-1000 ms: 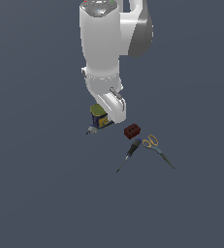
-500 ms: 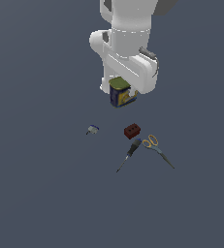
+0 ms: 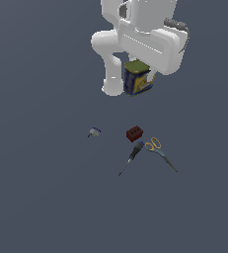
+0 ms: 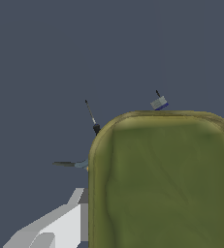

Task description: Pick up a designated object from a clutter of objects.

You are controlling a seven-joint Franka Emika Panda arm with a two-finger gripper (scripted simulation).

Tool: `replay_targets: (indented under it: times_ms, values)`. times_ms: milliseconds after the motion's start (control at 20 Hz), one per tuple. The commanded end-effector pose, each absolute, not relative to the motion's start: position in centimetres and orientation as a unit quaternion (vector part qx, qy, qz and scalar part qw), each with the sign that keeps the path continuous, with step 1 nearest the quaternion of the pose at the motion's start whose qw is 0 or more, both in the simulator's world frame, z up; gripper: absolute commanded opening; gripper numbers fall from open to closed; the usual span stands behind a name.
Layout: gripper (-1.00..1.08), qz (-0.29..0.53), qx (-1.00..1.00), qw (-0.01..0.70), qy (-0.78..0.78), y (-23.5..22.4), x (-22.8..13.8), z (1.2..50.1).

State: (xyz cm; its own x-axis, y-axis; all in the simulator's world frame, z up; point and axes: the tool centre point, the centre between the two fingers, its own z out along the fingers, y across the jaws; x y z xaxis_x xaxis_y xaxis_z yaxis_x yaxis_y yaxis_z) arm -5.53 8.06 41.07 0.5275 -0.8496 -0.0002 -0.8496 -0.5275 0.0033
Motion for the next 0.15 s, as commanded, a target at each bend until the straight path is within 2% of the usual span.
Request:
replay_targets:
  times_ms: [0, 100]
  values:
    - [-1.00, 0.000, 0.874, 0.000, -0.486, 8.44, -5.60, 41.74]
    - [-1.00, 0.000, 0.874, 0.000, -0.486, 8.53, -5.61, 41.84]
